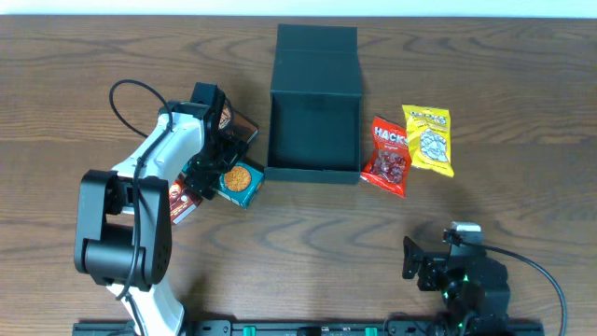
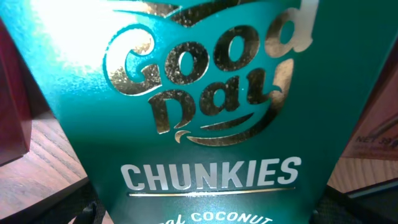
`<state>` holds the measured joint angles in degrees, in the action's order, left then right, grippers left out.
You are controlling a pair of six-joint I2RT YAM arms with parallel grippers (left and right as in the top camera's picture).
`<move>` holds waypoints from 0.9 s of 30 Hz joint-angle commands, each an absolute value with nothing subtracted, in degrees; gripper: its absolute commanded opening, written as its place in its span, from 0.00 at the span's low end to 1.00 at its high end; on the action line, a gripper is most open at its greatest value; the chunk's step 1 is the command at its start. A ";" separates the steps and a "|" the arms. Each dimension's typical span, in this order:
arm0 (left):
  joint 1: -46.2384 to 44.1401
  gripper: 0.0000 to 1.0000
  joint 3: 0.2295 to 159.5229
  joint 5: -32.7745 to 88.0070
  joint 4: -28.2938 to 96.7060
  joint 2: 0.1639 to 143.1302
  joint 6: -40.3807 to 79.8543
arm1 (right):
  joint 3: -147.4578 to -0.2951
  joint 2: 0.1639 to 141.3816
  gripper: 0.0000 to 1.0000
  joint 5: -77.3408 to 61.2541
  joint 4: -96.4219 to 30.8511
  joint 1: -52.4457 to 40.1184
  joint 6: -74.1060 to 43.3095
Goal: Pack container
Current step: 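Reach the left gripper to the teal Chunkies box and grasp it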
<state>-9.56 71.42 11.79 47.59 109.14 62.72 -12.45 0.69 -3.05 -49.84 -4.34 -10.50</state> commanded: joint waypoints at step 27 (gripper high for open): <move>-9.69 0.82 73.43 6.66 47.97 112.71 52.64 | -11.90 0.34 0.99 -3.27 -50.41 -3.73 -11.33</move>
